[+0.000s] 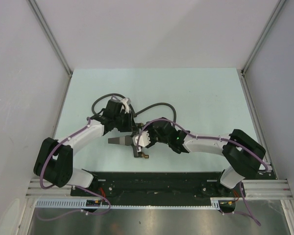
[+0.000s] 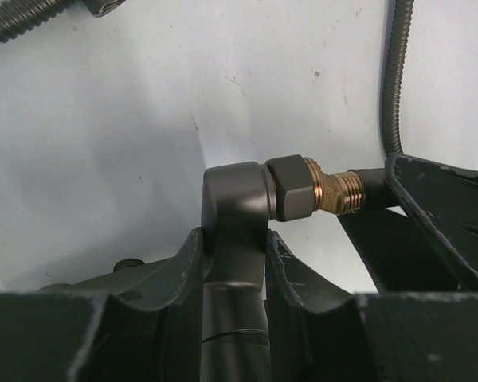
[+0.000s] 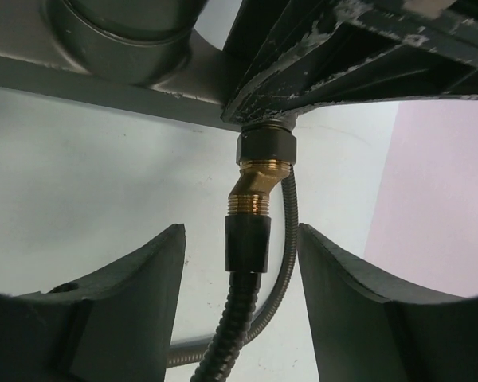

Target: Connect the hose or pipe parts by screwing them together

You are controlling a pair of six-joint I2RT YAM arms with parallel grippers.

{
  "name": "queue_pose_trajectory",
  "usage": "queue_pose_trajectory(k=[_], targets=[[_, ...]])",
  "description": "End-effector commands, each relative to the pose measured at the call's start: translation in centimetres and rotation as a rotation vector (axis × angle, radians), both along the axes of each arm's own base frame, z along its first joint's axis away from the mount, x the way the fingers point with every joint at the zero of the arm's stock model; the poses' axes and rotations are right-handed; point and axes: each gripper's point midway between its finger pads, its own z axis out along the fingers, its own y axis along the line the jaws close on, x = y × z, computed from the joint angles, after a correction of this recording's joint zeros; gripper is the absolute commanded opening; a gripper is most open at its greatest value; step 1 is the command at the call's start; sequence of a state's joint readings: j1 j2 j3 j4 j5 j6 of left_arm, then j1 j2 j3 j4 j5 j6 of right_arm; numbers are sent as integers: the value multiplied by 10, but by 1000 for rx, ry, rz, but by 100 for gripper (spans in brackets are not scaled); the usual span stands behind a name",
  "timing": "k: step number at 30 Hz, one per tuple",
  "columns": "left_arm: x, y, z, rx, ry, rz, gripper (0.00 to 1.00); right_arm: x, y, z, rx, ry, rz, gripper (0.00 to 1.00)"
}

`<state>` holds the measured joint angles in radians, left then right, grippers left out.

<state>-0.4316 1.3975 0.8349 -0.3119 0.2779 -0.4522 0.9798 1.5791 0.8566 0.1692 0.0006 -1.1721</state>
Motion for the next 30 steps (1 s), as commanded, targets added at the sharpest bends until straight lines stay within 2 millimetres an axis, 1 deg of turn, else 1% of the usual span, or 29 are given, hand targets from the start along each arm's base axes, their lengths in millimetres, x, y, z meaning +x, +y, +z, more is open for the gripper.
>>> queue_pose_trajectory(k=[1,3,5,6,7,8,9,10,13,15,16,18,19,20,21,22,23,25,26,27,28,29,30], targets=[[7,-12,23,-96,-9,-35,0,16,6,6,3,-102,-30,58],[5,-12,22,-100,-3,-39,0,18,5,2,-13,-116,-36,55],[4,-11,22,-105,4,-42,0,21,4,-5,-30,-121,-51,49],[4,-11,21,-106,7,-44,0,22,4,-5,-35,-129,-53,47],[4,-10,21,-108,9,-42,0,24,3,-6,-42,-141,-61,39],[3,-10,20,-109,15,-43,0,25,3,-8,-48,-144,-64,34],[3,-11,20,-112,18,-46,0,27,5,-7,-43,-155,-65,26],[2,-12,21,-117,20,-51,0,28,5,-9,-49,-160,-65,0],[0,-19,27,-156,29,-82,0,31,13,-7,8,-159,-74,0],[3,-20,23,-138,17,-70,0,29,22,-3,77,-131,-68,0],[1,-25,21,-133,17,-80,0,24,31,-1,127,-90,-22,0],[-2,-29,10,-117,33,-85,0,18,43,17,286,6,-12,0],[-5,-34,7,-111,36,-93,0,15,49,25,352,70,33,0],[-3,-36,6,-108,23,-91,0,15,53,31,394,146,33,0],[-4,-37,2,-104,20,-89,0,13,56,31,402,184,47,0],[-5,-39,3,-117,21,-85,0,8,60,31,404,213,80,0],[0,-42,7,-135,-8,-85,0,3,59,22,361,245,96,0],[-1,-44,13,-144,-41,-82,0,-8,66,24,374,324,144,0],[1,-45,14,-142,-57,-79,0,-4,64,26,400,356,136,0],[-2,-48,16,-139,-68,-86,0,-11,66,31,445,445,151,0],[0,-47,17,-127,-85,-73,0,-10,64,31,464,486,146,0],[-2,-49,16,-121,-92,-74,0,-8,64,35,492,512,140,0],[-6,-51,13,-110,-91,-80,0,-7,62,35,505,553,136,0]])
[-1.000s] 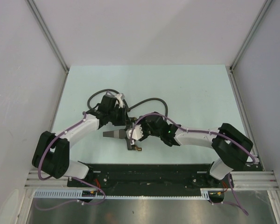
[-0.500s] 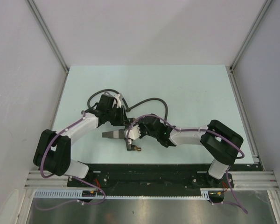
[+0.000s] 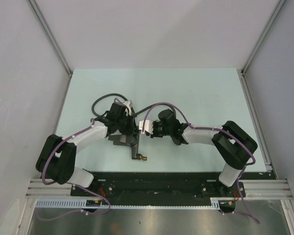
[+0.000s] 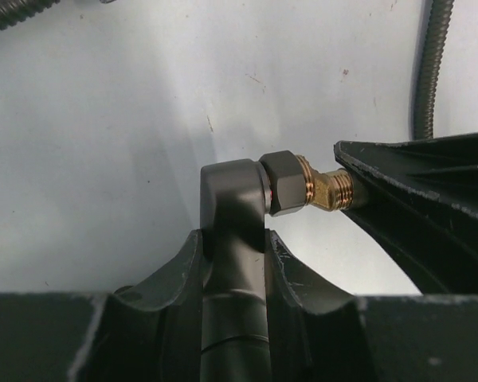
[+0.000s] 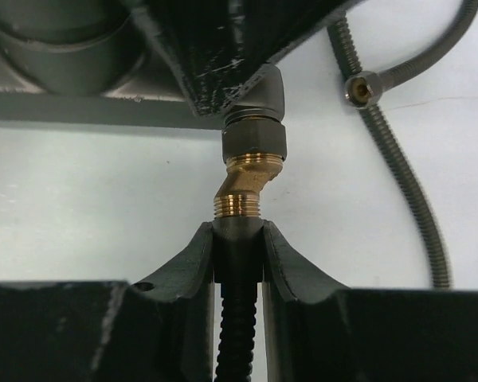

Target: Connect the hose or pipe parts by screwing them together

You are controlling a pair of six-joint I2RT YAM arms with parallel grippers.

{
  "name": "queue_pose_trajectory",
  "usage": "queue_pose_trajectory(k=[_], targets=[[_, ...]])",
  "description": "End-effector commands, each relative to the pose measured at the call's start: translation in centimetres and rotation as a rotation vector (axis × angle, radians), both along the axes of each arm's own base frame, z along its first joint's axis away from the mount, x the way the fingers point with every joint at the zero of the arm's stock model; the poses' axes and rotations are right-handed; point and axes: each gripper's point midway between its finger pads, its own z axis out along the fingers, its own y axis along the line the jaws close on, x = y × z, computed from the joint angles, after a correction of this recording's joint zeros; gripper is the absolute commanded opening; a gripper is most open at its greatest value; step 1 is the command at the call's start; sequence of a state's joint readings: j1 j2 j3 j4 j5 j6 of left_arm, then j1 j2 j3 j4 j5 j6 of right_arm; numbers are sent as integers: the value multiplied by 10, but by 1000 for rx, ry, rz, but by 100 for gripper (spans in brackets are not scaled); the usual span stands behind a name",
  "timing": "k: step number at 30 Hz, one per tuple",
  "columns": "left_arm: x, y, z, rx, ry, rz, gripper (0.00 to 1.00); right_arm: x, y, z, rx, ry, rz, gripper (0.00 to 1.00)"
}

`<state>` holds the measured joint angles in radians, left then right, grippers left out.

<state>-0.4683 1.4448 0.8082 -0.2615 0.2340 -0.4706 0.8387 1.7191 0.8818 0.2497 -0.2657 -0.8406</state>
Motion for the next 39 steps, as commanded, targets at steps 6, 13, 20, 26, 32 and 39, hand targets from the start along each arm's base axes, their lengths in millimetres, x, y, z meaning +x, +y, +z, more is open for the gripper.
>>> queue_pose_trajectory(k=[6,13,20,26,32,39], targets=[[-14,-45,14,-103,-112,-78,0,-17,56,81,443,368,155,0],[-6,-41,22,-119,-128,-63,0,-23,55,54,289,274,80,0],[-10,-42,24,-180,-14,-92,0,-17,53,73,263,-120,37,0],[-16,-51,29,-261,71,-148,0,-26,57,86,308,-385,59,0],[-20,-54,33,-312,113,-184,0,-22,52,100,392,-552,5,0],[-8,-33,24,-133,44,-194,36,-21,51,99,441,-460,-34,0]])
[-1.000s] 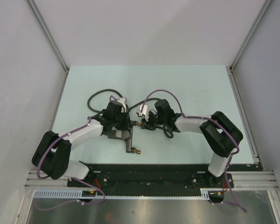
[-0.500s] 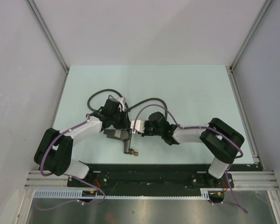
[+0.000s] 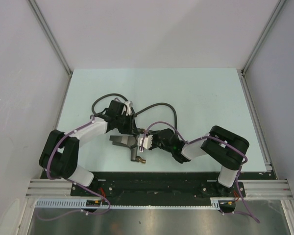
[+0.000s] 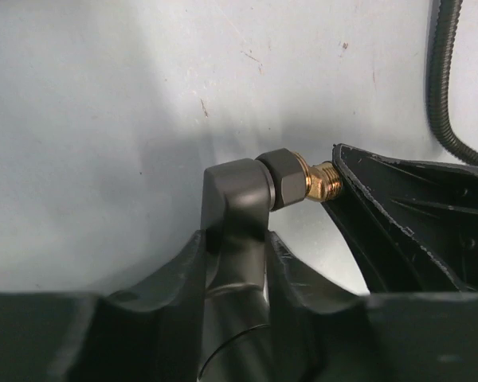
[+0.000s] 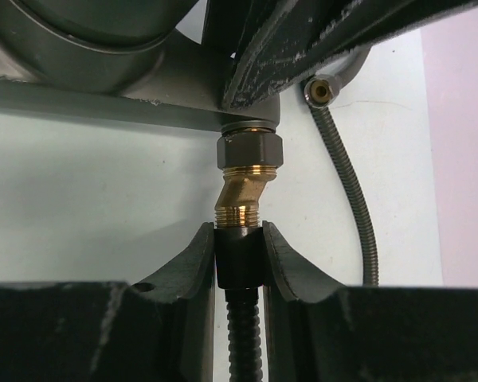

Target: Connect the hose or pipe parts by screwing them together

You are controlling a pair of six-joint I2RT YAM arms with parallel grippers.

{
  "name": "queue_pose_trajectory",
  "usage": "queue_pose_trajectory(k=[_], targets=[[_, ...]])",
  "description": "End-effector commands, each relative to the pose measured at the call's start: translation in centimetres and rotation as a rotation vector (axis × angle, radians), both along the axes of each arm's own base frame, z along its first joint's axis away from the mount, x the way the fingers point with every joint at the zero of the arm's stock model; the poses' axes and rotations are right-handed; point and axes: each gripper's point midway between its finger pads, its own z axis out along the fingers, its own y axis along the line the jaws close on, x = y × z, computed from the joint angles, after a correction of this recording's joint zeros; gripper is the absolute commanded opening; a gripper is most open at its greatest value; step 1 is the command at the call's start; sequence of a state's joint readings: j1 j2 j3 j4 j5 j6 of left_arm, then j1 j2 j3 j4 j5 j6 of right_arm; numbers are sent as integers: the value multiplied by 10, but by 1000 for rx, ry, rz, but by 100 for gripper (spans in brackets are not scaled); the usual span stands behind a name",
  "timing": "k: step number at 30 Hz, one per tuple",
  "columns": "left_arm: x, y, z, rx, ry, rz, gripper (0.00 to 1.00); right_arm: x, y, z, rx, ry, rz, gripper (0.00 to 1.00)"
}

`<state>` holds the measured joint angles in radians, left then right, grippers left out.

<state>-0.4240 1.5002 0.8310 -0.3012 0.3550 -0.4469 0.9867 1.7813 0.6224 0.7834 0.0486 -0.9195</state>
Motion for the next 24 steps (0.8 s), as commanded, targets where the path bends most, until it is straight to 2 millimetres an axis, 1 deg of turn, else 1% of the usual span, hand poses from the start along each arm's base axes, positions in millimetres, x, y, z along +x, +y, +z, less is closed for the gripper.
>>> queue_pose_trajectory(k=[1,3,4,7,9,11,13,20,24], targets=[[-1,-27,29,-67,-42,-138,43,-7,52,113,380,-174,110,0],[3,-25,27,-39,-54,-141,48,-7,51,116,396,-162,100,0],[3,-24,26,-30,-53,-140,52,-7,51,116,395,-157,99,0],[3,-22,23,12,-64,-145,58,-5,49,118,401,-144,84,0],[2,-22,20,39,-65,-154,58,-6,49,117,405,-126,81,0],[5,-17,15,90,-73,-142,58,-5,48,119,408,-121,78,0],[8,-8,6,161,-74,-119,57,-5,47,119,405,-118,74,0],[5,-4,1,225,-76,-139,57,-4,46,122,414,-116,72,0],[5,6,-9,293,-52,-130,55,-4,46,124,432,-102,67,0]])
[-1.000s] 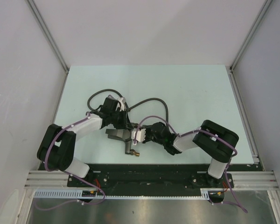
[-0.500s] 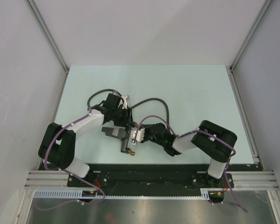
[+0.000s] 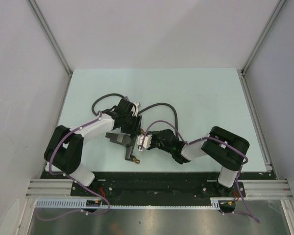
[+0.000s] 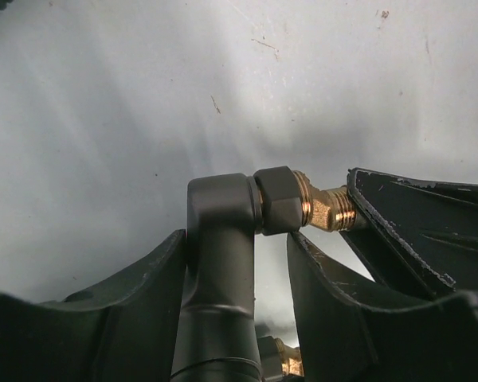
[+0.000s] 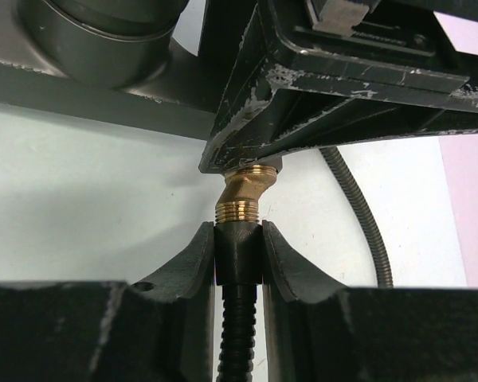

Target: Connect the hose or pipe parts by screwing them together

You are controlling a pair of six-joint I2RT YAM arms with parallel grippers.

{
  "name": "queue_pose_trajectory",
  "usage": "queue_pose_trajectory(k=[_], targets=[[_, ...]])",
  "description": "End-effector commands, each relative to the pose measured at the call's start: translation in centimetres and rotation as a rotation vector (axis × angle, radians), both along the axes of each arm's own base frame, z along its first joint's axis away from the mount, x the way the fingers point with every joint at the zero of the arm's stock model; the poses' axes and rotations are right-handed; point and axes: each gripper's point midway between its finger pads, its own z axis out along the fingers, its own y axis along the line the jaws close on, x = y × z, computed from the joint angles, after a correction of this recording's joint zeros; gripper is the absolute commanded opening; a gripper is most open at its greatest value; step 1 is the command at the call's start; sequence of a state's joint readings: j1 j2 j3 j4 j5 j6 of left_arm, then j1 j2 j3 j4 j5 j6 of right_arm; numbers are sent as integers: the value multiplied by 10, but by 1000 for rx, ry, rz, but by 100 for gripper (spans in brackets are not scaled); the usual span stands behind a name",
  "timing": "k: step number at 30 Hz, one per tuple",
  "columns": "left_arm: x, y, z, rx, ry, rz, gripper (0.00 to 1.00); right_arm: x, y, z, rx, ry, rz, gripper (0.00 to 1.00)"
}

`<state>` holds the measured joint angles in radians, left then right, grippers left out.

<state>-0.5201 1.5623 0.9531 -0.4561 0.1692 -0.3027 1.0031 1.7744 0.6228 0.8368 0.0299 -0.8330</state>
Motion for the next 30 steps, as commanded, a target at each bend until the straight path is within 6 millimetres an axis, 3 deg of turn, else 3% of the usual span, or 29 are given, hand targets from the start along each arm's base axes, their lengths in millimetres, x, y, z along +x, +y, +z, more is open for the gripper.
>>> queue_pose_trajectory(k=[1,5,8,14,17,18,19,21,27,30], targets=[[3,4,-4,75,-1,-13,54,3,32,111,334,-137,45,0],[5,11,-1,123,-11,-14,51,2,33,107,327,-129,51,0],[8,18,1,160,-23,-4,57,1,33,107,326,-128,52,0],[10,7,-5,133,12,-46,57,-4,36,106,331,-119,71,0],[5,-5,-10,100,51,-93,43,-4,37,104,341,-117,73,0],[5,-6,-11,94,53,-98,25,-4,36,103,343,-117,76,0],[3,-7,-11,85,62,-104,14,-6,37,103,349,-112,84,0],[2,-12,-7,60,59,-118,0,-3,35,104,361,-104,83,0],[2,-38,30,-122,-42,-181,0,0,30,113,494,67,116,0],[6,-45,51,-185,-136,-178,0,2,28,117,611,339,157,0]])
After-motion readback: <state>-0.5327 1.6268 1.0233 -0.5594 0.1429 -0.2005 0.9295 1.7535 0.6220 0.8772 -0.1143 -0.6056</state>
